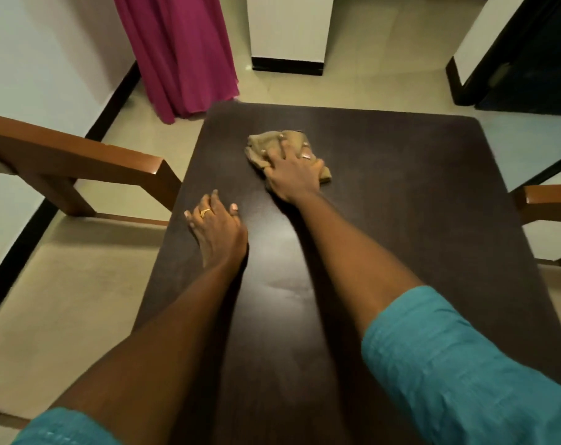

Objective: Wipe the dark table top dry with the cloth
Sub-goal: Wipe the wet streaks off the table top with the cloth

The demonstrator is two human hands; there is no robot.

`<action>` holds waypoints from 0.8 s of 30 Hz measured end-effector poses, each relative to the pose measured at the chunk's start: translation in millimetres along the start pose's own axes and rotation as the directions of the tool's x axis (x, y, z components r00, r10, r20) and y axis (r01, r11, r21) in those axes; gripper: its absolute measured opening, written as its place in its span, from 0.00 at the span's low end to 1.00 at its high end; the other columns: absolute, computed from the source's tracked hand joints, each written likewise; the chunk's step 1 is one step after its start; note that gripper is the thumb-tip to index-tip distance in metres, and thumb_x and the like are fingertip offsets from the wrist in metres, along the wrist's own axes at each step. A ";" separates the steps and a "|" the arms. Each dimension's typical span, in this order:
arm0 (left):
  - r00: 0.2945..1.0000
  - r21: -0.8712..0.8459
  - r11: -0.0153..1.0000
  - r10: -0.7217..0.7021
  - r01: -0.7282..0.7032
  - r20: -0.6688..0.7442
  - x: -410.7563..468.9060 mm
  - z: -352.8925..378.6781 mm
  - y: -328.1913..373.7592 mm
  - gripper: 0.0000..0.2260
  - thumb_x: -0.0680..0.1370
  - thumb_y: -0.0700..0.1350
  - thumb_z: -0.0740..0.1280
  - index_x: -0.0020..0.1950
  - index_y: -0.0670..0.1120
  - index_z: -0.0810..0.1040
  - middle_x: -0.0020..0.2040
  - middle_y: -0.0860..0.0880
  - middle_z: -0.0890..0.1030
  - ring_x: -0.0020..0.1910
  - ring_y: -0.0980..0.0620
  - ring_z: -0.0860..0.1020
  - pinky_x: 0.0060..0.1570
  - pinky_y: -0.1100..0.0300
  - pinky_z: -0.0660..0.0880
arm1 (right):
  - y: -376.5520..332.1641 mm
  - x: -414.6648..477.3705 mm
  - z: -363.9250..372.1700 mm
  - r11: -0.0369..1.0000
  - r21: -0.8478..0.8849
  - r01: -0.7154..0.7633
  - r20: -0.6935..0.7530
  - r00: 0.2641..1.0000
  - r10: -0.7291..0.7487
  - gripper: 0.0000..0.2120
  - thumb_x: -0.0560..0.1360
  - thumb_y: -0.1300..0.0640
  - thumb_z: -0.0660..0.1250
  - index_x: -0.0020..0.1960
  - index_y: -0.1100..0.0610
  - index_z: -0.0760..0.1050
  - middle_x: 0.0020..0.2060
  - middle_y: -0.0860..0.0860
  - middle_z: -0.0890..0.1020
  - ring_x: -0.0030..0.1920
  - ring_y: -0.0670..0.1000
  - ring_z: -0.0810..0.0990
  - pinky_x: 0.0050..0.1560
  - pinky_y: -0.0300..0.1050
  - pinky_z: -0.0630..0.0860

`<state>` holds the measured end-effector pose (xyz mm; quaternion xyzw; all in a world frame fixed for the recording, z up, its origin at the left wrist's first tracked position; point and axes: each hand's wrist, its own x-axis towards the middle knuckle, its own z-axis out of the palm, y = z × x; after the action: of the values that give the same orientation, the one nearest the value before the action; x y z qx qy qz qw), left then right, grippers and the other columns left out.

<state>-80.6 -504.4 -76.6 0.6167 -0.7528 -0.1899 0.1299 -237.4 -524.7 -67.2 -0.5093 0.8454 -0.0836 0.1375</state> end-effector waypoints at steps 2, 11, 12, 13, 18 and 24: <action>0.999 0.037 0.998 0.045 -0.045 0.009 -14.1 1.9 4.6 0.23 0.81 0.49 0.52 0.74 0.40 0.57 0.73 0.39 0.62 0.74 0.41 0.56 0.74 0.44 0.42 | 43.6 -16.1 -10.4 0.992 0.003 -0.127 -0.058 0.990 0.127 0.20 0.79 0.45 0.51 0.71 0.40 0.61 0.77 0.49 0.52 0.74 0.64 0.54 0.66 0.68 0.53; 0.986 0.039 0.986 0.161 -0.163 0.036 -70.2 14.3 20.9 0.21 0.81 0.46 0.52 0.72 0.38 0.60 0.71 0.38 0.65 0.73 0.40 0.60 0.74 0.44 0.43 | 218.3 -101.9 -55.3 0.791 0.109 -0.603 -0.164 0.774 0.612 0.21 0.79 0.46 0.52 0.71 0.46 0.60 0.77 0.52 0.53 0.73 0.67 0.54 0.66 0.71 0.53; 0.982 0.031 0.981 0.188 -0.189 0.033 -73.5 15.4 20.2 0.21 0.81 0.46 0.52 0.72 0.38 0.61 0.71 0.38 0.66 0.72 0.40 0.61 0.74 0.44 0.43 | 227.0 -109.4 -56.3 0.769 0.120 -0.628 -0.181 0.747 0.639 0.21 0.79 0.46 0.52 0.71 0.47 0.61 0.77 0.53 0.53 0.73 0.67 0.55 0.66 0.71 0.53; 0.977 0.020 0.977 0.212 -0.213 0.027 -74.5 16.3 19.6 0.20 0.81 0.45 0.52 0.72 0.38 0.61 0.70 0.38 0.66 0.72 0.40 0.61 0.74 0.45 0.44 | 232.9 -115.4 -56.6 0.747 0.131 -0.652 -0.194 0.722 0.665 0.20 0.79 0.46 0.52 0.70 0.47 0.62 0.77 0.53 0.53 0.73 0.68 0.55 0.66 0.72 0.52; 0.980 -0.072 0.977 0.201 -0.201 -0.003 -69.3 17.5 19.0 0.20 0.82 0.45 0.52 0.71 0.38 0.62 0.70 0.38 0.65 0.73 0.41 0.60 0.74 0.46 0.42 | 225.5 -134.6 -43.3 0.654 0.181 -0.735 -0.232 0.614 0.754 0.21 0.79 0.46 0.54 0.71 0.48 0.62 0.77 0.53 0.52 0.73 0.69 0.51 0.66 0.70 0.51; 0.975 -0.233 0.953 0.213 -0.195 0.057 -66.1 6.5 13.7 0.19 0.82 0.43 0.52 0.72 0.39 0.61 0.72 0.38 0.63 0.73 0.38 0.57 0.74 0.45 0.46 | 167.4 -135.2 -19.8 0.670 0.166 -0.724 -0.239 0.630 0.739 0.17 0.79 0.46 0.55 0.67 0.46 0.66 0.77 0.52 0.52 0.73 0.70 0.51 0.64 0.70 0.52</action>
<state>-81.8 -436.7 -73.7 0.5085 -0.7907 -0.2850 0.1873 -324.1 -326.9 -75.7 -0.1010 0.9868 -0.1163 0.0494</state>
